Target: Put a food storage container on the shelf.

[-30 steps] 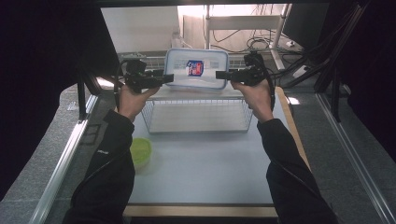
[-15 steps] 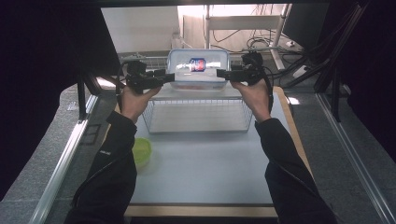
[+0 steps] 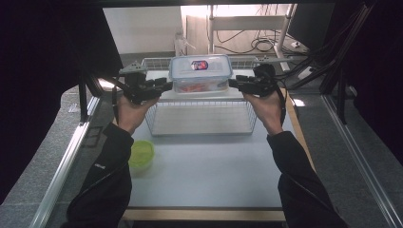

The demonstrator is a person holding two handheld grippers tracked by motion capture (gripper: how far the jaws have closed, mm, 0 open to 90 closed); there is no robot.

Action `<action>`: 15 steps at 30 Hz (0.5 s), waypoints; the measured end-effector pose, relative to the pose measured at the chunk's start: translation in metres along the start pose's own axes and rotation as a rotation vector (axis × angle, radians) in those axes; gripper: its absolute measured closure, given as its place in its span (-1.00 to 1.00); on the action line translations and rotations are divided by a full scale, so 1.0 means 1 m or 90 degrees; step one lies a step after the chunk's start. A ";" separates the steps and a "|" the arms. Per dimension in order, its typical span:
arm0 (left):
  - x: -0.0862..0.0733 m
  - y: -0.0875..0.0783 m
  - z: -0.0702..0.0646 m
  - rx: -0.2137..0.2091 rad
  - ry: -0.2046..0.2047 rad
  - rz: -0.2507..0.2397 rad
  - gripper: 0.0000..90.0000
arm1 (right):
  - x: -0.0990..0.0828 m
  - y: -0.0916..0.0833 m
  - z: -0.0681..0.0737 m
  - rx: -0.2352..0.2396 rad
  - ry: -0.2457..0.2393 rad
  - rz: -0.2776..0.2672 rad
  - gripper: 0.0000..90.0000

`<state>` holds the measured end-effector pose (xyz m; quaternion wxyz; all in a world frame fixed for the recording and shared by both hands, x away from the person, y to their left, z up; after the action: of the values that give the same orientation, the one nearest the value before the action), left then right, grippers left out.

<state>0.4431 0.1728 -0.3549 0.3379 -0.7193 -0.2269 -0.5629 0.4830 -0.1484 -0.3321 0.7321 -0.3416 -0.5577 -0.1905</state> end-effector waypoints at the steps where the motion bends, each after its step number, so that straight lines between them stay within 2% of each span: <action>1: -0.002 0.000 -0.001 -0.006 0.000 0.003 0.56 | -0.004 -0.001 0.002 -0.004 -0.007 0.005 0.57; 4: -0.007 0.008 -0.006 -0.024 0.001 0.022 0.80 | -0.013 0.003 0.005 0.007 -0.015 0.017 0.84; 6: -0.007 0.017 -0.006 -0.023 0.000 0.033 0.89 | -0.017 0.011 0.007 0.013 -0.014 0.026 0.94; 8: -0.007 0.026 -0.005 -0.006 0.010 0.047 0.92 | -0.019 0.019 0.010 0.017 -0.014 0.036 0.99; 12: -0.008 0.033 -0.002 0.018 0.013 0.049 0.94 | -0.017 0.026 0.010 -0.006 -0.032 0.035 1.00; 15: -0.010 0.038 0.001 0.011 0.014 0.056 0.93 | -0.016 0.029 0.007 -0.008 -0.024 0.033 1.00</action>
<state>0.4683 0.1486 -0.3736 0.3708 -0.7196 -0.1964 -0.5533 0.4929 -0.1247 -0.3542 0.7238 -0.3639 -0.5616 -0.1685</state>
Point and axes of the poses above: each handheld gripper's, and its own axes: y roughly forward along the jaws, x roughly out of its top, z roughly to its left, the point moved 4 cm from there along y, roughly forward along the jaws, and after that the axes turned 8 degrees about -z, right-handed, at the moved point
